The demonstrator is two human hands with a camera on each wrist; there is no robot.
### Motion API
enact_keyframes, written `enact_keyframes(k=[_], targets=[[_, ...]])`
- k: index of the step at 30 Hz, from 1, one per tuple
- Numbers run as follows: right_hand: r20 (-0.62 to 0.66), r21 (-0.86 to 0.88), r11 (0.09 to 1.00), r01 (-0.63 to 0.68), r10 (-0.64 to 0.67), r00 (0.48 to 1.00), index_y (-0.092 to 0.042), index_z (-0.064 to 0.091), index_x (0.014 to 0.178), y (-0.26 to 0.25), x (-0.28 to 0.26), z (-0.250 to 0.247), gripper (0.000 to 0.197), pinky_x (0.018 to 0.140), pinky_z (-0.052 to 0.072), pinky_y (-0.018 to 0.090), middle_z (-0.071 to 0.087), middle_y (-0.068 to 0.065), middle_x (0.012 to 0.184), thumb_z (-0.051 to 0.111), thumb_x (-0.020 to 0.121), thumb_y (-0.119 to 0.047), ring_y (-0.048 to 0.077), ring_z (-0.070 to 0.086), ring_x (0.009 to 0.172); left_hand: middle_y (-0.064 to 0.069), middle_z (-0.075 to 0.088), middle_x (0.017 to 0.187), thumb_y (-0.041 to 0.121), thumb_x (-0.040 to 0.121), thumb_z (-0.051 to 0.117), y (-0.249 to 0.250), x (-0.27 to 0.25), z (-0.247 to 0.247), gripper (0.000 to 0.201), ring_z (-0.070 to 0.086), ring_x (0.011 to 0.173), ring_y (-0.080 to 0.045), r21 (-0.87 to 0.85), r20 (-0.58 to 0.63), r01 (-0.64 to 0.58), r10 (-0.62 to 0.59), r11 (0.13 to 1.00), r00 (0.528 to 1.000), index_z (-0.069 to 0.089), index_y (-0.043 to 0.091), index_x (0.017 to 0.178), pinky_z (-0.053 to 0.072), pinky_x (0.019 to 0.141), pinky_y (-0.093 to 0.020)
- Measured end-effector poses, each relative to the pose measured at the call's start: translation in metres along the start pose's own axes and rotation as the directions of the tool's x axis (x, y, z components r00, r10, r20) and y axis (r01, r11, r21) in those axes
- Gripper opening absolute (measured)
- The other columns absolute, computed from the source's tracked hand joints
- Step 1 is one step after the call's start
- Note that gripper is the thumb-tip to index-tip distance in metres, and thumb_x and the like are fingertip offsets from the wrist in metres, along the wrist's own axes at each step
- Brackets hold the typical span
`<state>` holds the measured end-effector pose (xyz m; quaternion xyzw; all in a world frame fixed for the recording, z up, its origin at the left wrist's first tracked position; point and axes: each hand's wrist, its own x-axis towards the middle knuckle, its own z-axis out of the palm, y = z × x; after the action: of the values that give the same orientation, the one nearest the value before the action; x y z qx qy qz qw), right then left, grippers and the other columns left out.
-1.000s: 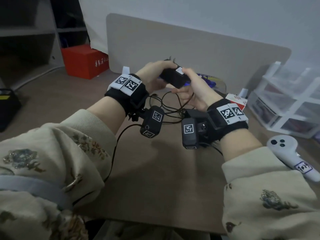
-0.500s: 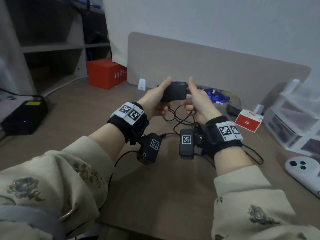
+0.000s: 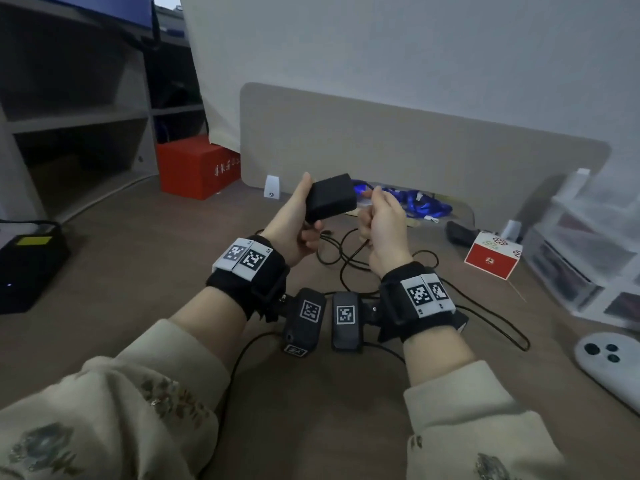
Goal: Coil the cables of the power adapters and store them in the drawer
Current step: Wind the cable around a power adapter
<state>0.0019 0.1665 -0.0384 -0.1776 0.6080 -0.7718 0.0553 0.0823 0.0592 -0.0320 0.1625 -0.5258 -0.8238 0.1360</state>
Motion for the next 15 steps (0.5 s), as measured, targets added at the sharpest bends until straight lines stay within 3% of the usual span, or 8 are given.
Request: enact_keyframes(k=[2, 5, 8, 11, 13, 15], targets=[[-0.027, 0.005, 1.000, 0.014, -0.014, 1.000, -0.017, 0.053, 0.088, -0.001, -0.001, 0.001, 0.025, 0.042, 0.024, 0.017, 0.037, -0.002, 0.063, 0.034, 0.105, -0.023, 0.006, 0.032, 0.049, 0.002, 0.045, 0.055, 0.065, 0.096, 0.039, 0.000, -0.002, 0.002, 0.049, 0.027, 0.034, -0.005, -0.019, 0.049, -0.033, 0.034, 0.999, 0.998, 0.055, 0.020, 0.089, 0.024, 0.038, -0.015], [-0.018, -0.147, 0.988, 0.053, -0.057, 0.998, -0.017, 0.050, 0.087, 0.002, -0.003, 0.007, 0.027, 0.041, 0.026, 0.017, 0.041, -0.001, 0.063, 0.030, 0.104, -0.020, 0.007, 0.034, 0.049, 0.001, 0.051, 0.063, 0.062, 0.097, 0.039, 0.001, -0.005, 0.006, 0.046, 0.031, 0.039, -0.006, -0.063, 0.123, -0.068, 0.075, 0.996, 0.990, 0.059, 0.021, 0.098, 0.029, 0.041, -0.016], [0.070, -0.282, 0.959, 0.015, 0.005, 0.998, -0.018, 0.050, 0.084, 0.005, -0.007, 0.013, 0.028, 0.037, 0.028, 0.016, 0.049, 0.000, 0.063, 0.030, 0.104, -0.018, 0.009, 0.045, 0.045, 0.000, 0.052, 0.071, 0.056, 0.101, 0.038, 0.002, -0.006, 0.011, 0.047, 0.035, 0.045, -0.008, -0.054, 0.169, -0.117, 0.125, 0.992, 0.978, 0.060, 0.014, 0.107, 0.031, 0.044, -0.018], [0.209, -0.384, 0.923, -0.024, 0.112, 0.971, -0.020, 0.048, 0.084, 0.001, -0.015, 0.016, 0.027, 0.034, 0.027, 0.015, 0.048, -0.005, 0.057, 0.030, 0.098, -0.005, 0.005, 0.045, 0.038, -0.007, 0.049, 0.082, 0.052, 0.102, 0.039, -0.002, -0.003, 0.011, 0.050, 0.038, 0.046, -0.010, 0.045, 0.169, -0.187, 0.177, 0.981, 0.969, 0.045, 0.012, 0.132, 0.034, 0.048, -0.025], [0.284, -0.547, 0.835, 0.059, 0.118, 0.952, -0.017, 0.052, 0.090, 0.000, -0.015, 0.016, 0.025, 0.037, 0.031, 0.017, 0.053, -0.003, 0.062, 0.033, 0.092, 0.000, 0.005, 0.046, 0.042, -0.010, 0.046, 0.089, 0.051, 0.102, 0.041, -0.004, -0.002, 0.010, 0.048, 0.038, 0.046, -0.011, 0.179, 0.123, -0.221, 0.202, 0.959, 0.972, 0.036, 0.017, 0.135, 0.036, 0.047, -0.025], [0.351, -0.717, 0.675, 0.174, 0.134, 0.927, -0.012, 0.058, 0.090, 0.000, -0.012, 0.014, 0.023, 0.048, 0.036, 0.024, 0.058, 0.002, 0.068, 0.037, 0.092, -0.004, 0.014, 0.050, 0.054, -0.010, 0.046, 0.089, 0.049, 0.102, 0.041, -0.007, -0.003, 0.011, 0.045, 0.039, 0.043, -0.009, 0.308, 0.092, -0.238, 0.220, 0.921, 0.971, 0.033, 0.019, 0.134, 0.036, 0.044, -0.023]])
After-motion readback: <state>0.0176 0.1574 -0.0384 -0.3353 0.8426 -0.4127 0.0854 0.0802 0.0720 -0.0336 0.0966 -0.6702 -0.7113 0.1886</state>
